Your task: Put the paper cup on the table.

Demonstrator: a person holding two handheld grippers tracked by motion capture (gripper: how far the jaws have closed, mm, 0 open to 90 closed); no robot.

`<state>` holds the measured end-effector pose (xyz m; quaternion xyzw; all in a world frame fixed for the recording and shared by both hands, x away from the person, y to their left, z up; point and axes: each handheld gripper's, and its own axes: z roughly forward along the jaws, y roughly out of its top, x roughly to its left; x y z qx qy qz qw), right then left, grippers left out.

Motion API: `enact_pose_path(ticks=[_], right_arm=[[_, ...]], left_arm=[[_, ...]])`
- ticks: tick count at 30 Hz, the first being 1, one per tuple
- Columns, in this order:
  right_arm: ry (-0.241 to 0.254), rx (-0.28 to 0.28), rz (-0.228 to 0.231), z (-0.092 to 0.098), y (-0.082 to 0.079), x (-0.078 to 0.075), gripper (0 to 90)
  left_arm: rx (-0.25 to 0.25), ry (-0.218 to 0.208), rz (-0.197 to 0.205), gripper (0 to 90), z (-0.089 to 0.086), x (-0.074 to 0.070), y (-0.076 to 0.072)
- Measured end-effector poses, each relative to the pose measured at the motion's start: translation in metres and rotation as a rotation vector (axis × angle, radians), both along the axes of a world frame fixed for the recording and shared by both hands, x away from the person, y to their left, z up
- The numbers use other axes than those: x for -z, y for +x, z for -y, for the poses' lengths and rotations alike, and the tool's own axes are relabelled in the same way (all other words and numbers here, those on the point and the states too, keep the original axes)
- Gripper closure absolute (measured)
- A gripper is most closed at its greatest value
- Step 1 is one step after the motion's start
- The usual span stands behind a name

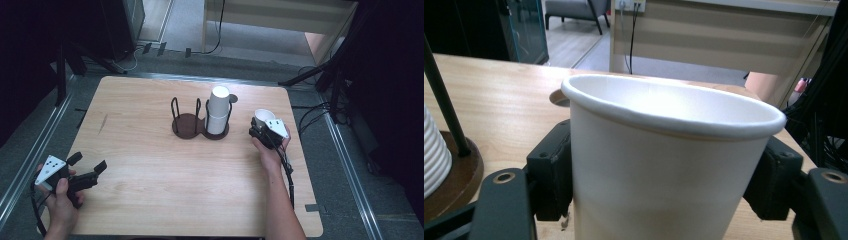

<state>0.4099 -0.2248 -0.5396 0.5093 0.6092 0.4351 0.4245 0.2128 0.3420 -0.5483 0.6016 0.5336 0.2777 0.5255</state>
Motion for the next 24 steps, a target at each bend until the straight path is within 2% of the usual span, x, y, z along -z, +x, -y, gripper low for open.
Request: enact_pose_path(ticks=[5,10,15,19,24], right_arm=[[-0.013,0.002,-0.015,-0.0019,0.0006,0.0014,27.1],[0.048,0.012,-0.032,0.0042,-0.0001,0.0005,26.3],[0.041,0.019,-0.048,0.0031,-0.0017,-0.0002,24.1],[0.041,0.004,-0.070,0.0033,-0.0024,0.0008,21.4],[0.048,0.009,-0.067,0.0038,-0.0041,-0.0001,17.0]], left_arm=[[0.004,-0.003,0.000,0.0,-0.0003,0.0001,0.0001],[0.007,0.001,0.000,0.0,0.0001,0.0001,0.0003],[0.011,0.001,-0.001,0.0,0.0002,0.0003,0.0006],[0.013,0.004,-0.003,0.0,0.0009,0.0004,0.0009],[0.014,0.002,-0.004,0.0,0.0010,0.0005,0.0011]])
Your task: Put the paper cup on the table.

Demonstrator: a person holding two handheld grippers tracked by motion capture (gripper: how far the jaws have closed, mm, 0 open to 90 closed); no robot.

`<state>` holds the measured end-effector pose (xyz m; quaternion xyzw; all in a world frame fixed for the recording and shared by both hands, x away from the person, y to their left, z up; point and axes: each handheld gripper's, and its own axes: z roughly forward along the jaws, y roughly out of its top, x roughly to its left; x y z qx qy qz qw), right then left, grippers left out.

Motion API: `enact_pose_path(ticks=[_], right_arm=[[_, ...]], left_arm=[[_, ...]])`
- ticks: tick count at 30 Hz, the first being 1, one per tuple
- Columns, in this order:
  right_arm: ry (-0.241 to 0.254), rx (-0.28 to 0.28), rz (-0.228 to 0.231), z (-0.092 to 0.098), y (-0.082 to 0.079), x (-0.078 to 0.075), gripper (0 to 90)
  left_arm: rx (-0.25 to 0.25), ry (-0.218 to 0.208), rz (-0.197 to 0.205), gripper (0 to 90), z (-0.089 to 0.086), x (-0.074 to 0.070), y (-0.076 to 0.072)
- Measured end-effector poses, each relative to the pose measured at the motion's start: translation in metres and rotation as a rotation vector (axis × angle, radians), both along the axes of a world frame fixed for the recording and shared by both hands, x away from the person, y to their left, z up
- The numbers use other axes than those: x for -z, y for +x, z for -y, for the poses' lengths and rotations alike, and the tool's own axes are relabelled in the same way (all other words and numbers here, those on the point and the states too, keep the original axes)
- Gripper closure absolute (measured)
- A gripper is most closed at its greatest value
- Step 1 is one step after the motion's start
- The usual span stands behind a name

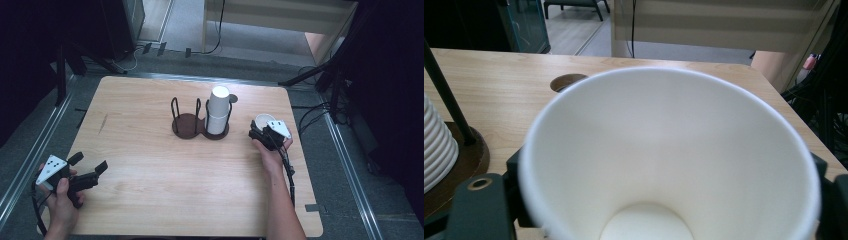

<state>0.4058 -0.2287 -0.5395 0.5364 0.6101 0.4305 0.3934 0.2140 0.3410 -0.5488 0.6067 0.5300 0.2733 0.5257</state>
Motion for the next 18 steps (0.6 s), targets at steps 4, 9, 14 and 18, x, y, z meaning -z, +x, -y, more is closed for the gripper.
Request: enact_pose_path(ticks=[4,9,14,18], right_arm=[[-0.008,-0.002,-0.003,0.000,-0.001,0.000,9.1],[-0.003,-0.021,-0.009,0.001,-0.003,-0.001,1.0],[0.000,-0.041,-0.002,0.003,-0.009,-0.002,0.0],[0.005,-0.041,-0.001,0.008,-0.015,-0.003,0.0]], left_arm=[[0.001,-0.001,-0.002,0.0,0.000,0.000,0.000],[0.002,-0.002,-0.002,0.0,0.000,0.000,0.000],[-0.001,-0.001,-0.004,0.0,0.000,0.000,0.001],[0.000,-0.002,-0.005,0.0,0.000,0.000,0.001]])
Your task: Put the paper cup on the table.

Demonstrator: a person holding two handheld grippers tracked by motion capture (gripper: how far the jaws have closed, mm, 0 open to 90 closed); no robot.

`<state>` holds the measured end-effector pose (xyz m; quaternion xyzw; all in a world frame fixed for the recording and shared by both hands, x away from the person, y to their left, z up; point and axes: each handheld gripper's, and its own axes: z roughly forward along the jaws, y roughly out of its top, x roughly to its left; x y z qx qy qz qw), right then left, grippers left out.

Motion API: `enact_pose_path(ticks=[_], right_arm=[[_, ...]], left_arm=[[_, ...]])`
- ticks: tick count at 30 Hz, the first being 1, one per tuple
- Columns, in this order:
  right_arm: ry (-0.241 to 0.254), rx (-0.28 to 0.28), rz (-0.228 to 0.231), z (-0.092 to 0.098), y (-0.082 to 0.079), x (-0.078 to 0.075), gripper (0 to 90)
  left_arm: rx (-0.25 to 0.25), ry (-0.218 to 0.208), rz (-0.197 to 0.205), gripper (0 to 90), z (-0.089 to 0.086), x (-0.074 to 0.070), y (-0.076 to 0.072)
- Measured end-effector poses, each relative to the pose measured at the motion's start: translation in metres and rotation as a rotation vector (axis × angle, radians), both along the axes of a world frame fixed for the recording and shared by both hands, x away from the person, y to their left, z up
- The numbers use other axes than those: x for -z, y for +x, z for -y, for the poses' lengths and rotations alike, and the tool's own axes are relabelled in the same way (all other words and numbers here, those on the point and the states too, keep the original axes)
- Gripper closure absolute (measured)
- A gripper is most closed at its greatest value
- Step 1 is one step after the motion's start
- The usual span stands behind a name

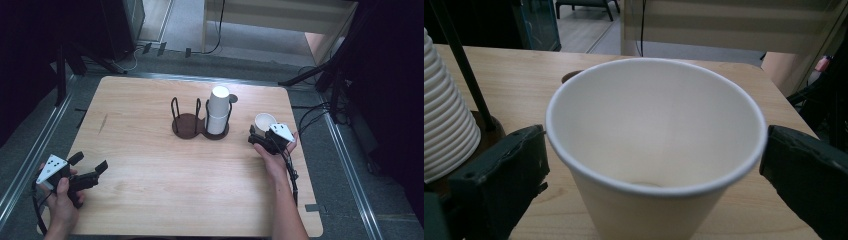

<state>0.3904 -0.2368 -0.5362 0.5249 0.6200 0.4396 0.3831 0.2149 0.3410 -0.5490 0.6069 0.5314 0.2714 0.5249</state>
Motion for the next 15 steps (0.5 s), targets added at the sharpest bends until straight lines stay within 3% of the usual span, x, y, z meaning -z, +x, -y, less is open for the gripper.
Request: enact_pose_path(ticks=[15], right_arm=[[-0.006,-0.056,0.037,0.013,-0.032,-0.008,0.0]], left_arm=[[-0.006,-0.002,0.001,0.0,0.000,0.000,-0.001]])
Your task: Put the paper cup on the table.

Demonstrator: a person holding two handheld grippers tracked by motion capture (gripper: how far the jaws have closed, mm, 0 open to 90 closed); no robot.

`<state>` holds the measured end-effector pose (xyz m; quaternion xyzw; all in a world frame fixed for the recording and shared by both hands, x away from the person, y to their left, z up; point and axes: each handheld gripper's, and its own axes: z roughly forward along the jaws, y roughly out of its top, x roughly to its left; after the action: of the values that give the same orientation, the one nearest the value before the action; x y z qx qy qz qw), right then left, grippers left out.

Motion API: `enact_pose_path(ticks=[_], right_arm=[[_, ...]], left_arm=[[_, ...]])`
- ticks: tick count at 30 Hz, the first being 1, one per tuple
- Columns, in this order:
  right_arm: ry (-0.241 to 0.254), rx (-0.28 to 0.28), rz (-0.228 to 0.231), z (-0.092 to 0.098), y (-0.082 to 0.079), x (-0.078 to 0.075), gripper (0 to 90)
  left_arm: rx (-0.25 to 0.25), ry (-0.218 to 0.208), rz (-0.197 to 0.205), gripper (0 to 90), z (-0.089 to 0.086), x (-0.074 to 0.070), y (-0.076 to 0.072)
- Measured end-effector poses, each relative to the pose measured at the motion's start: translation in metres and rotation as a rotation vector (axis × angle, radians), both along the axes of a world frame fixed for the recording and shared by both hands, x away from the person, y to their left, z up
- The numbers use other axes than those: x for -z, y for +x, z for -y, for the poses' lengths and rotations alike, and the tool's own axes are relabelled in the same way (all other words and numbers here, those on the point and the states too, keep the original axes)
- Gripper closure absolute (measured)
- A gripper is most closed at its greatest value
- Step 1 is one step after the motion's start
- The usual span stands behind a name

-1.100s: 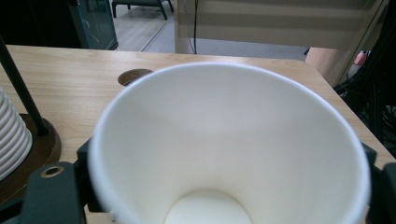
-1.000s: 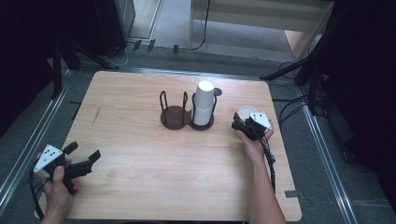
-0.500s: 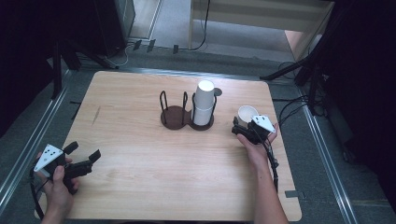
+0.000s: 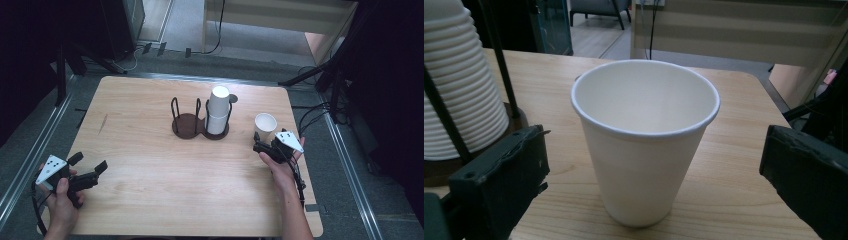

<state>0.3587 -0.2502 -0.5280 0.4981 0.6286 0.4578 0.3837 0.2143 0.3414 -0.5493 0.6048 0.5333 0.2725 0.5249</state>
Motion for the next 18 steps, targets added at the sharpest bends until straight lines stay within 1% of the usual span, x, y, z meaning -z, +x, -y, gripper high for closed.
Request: enact_pose_path(ticks=[4,5,8,10,12,14,18], right_arm=[[-0.001,-0.012,0.019,-0.001,-0.008,-0.005,0.0],[0.004,-0.014,0.019,-0.001,-0.010,-0.006,0.0],[-0.006,-0.018,0.026,-0.001,-0.016,-0.010,0.0],[-0.001,-0.022,0.028,-0.001,-0.019,-0.011,0.0],[-0.004,-0.024,0.037,0.001,-0.023,-0.014,0.0],[0.007,-0.031,0.041,0.003,-0.027,-0.016,0.0],[0.004,-0.042,0.055,0.006,-0.036,-0.021,0.0]], left_arm=[[0.004,0.004,0.000,0.0,0.001,0.000,0.000],[0.004,0.004,0.000,0.0,0.001,0.000,0.000],[0.005,0.003,0.000,0.0,0.001,0.000,-0.001],[0.004,0.002,-0.001,0.0,0.001,0.000,-0.001],[0.005,0.003,-0.001,0.0,0.001,0.000,-0.001],[0.005,0.004,0.000,0.0,0.001,0.000,-0.001],[0.005,0.006,0.001,0.0,0.001,0.000,-0.001]])
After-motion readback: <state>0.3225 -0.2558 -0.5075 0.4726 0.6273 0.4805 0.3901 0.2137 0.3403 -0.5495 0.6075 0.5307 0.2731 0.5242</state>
